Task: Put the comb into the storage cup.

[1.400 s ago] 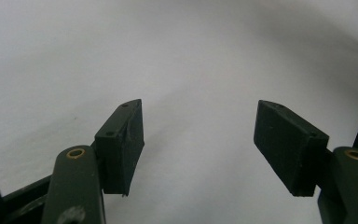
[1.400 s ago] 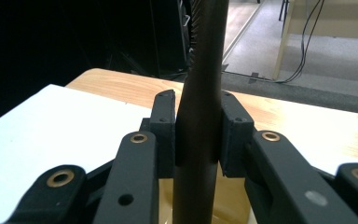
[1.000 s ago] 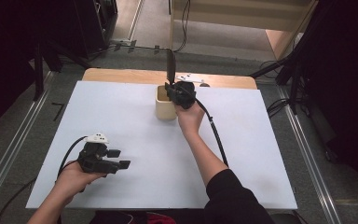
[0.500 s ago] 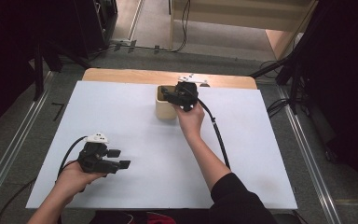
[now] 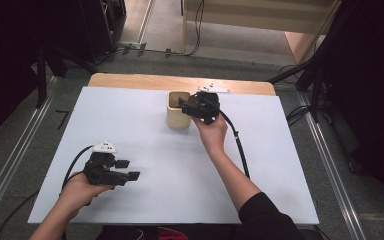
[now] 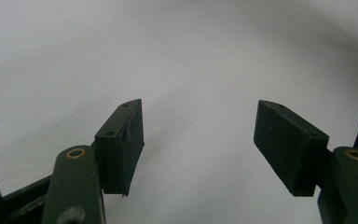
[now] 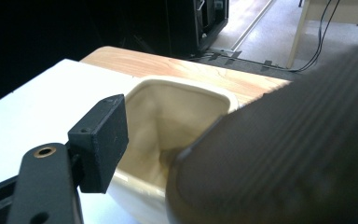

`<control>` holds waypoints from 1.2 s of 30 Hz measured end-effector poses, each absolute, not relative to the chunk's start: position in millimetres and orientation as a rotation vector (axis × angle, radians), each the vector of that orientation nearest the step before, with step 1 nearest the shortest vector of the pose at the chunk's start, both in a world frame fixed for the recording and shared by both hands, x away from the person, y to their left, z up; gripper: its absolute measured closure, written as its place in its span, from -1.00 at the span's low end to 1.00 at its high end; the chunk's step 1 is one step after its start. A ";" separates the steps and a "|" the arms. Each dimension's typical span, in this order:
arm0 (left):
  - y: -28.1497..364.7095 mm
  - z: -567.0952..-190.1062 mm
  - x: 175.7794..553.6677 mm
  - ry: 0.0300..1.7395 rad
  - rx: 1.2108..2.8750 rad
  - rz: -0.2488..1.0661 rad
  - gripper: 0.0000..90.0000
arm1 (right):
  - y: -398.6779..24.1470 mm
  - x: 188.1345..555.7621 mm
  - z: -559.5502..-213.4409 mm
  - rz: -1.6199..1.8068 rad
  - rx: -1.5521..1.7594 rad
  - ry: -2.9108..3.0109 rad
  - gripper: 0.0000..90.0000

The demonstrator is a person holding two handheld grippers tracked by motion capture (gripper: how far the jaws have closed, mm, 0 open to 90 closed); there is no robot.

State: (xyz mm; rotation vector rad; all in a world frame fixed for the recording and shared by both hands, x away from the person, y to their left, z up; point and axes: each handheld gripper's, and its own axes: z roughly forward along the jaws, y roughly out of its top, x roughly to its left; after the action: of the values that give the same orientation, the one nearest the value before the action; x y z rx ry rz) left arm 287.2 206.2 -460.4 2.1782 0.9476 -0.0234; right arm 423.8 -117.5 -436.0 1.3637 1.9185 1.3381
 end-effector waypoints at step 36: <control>212.4 -455.7 293.1 0.945 2.169 -0.006 -0.24 | -164.1 370.7 -434.7 1.359 1.337 2.064 -0.49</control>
State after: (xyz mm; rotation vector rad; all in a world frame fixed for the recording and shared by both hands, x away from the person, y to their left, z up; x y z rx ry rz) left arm 293.1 212.4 -455.7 2.1694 0.9448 -0.0058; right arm 370.7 -164.1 -434.7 1.3372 2.0643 1.3595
